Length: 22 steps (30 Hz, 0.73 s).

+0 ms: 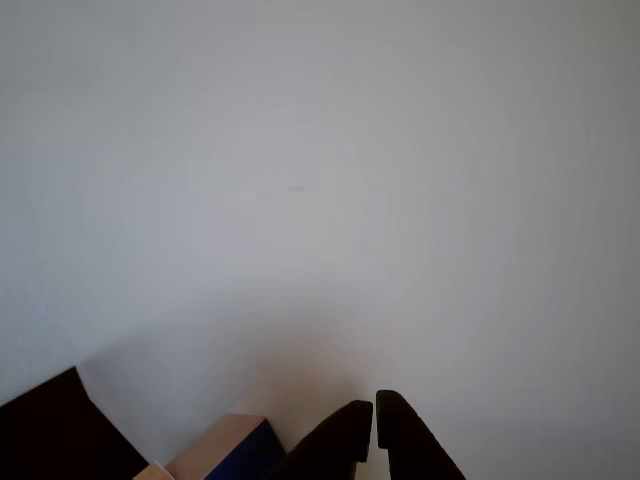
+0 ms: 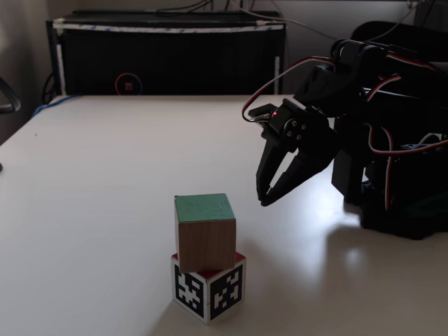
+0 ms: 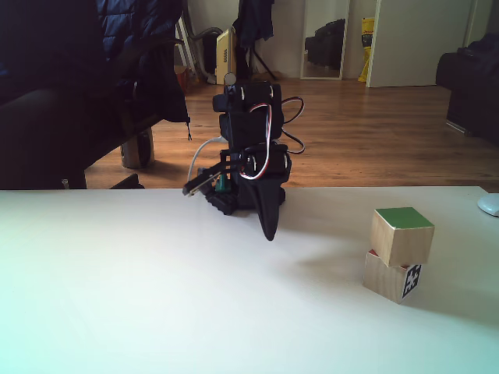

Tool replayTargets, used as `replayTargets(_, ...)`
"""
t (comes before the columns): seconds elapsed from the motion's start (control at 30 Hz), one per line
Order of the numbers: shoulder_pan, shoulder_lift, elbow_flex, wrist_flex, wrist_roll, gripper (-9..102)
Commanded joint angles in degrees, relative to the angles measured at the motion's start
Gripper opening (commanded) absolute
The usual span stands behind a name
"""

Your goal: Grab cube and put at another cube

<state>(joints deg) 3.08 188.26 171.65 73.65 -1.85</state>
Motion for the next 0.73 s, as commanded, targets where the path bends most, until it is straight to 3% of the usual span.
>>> replayTargets(0.0, 0.62, 0.18, -1.58, 0.18, -0.18, 0)
replayTargets(0.7, 2.72, 0.18, -1.58, 0.26, -0.79, 0)
